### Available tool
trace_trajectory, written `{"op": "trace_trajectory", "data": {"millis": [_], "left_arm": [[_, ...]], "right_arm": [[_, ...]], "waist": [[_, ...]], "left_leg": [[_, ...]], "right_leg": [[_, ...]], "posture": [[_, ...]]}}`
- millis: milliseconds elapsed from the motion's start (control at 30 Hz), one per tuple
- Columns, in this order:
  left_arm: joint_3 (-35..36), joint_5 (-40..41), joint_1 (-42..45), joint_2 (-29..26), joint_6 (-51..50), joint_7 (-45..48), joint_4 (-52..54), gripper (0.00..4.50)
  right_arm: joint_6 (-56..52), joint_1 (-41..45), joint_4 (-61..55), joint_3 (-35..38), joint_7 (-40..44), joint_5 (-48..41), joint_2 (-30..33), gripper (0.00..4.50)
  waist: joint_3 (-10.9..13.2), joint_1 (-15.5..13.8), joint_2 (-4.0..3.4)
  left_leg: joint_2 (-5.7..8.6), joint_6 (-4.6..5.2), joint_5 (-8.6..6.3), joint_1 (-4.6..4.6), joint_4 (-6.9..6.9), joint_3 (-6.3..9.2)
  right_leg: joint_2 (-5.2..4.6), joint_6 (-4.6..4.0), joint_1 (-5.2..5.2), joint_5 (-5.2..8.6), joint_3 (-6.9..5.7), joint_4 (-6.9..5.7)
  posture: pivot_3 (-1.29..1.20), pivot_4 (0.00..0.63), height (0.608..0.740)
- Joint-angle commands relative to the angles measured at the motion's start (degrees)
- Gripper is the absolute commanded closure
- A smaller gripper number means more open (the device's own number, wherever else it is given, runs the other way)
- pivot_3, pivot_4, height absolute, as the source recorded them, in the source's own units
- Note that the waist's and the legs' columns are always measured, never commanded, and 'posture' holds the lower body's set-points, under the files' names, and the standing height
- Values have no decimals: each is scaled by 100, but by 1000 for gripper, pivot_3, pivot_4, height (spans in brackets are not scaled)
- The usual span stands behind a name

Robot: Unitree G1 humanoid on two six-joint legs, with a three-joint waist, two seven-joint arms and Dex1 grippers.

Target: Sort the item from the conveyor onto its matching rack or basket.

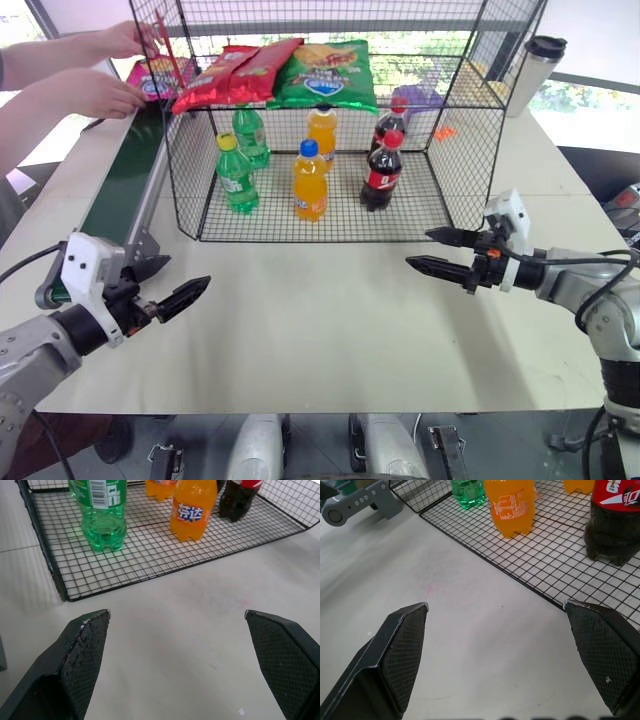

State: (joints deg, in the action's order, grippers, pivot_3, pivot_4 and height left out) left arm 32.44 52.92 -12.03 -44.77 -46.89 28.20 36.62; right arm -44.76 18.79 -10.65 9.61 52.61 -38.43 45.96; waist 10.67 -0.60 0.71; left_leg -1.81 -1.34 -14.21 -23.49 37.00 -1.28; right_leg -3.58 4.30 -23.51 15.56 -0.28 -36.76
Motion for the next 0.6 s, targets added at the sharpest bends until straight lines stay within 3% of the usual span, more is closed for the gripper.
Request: {"op": "trace_trajectory", "data": {"millis": [33, 400, 467, 533, 600], "left_arm": [[20, -122, -103, -6, 113, 13, 212, 0], [192, -605, -363, 2, 291, -128, 625, 0], [428, -999, -507, -157, 444, -69, 667, 0], [1093, -2403, -1110, -641, 1201, 275, 520, 0], [1559, -3277, -1516, -845, 1811, 512, 350, 0]], "right_arm": [[168, 100, 17, 38, 62, 25, -33, 11], [238, 386, 397, -306, 368, 92, -129, 11], [237, 453, 436, -360, 458, 91, -140, 11], [62, 635, 498, -283, 622, -154, -171, 11], [-70, 748, 498, -244, 725, -303, -190, 11]], "waist": [[0, 1, 0], [0, 3, 1], [1, 6, 3], [7, 31, 14], [8, 61, 18]], "left_leg": [[0, 0, 0, 0, 0, 0], [0, 0, 0, 2, 4, -2], [1, 0, 0, 3, 4, -2], [0, 0, 0, 4, 4, -3], [3, 0, 0, 3, 1, -6]], "right_leg": [[0, 0, 0, 0, 0, 0], [1, 0, 0, 0, 0, -10], [1, 0, 0, 0, 0, -11], [3, 0, -2, 0, 0, -13], [12, -2, -12, 0, 1, -16]], "posture": [[0, 150, 740], [0, 150, 740], [0, 150, 740], [0, 150, 740], [0, 150, 740]]}}
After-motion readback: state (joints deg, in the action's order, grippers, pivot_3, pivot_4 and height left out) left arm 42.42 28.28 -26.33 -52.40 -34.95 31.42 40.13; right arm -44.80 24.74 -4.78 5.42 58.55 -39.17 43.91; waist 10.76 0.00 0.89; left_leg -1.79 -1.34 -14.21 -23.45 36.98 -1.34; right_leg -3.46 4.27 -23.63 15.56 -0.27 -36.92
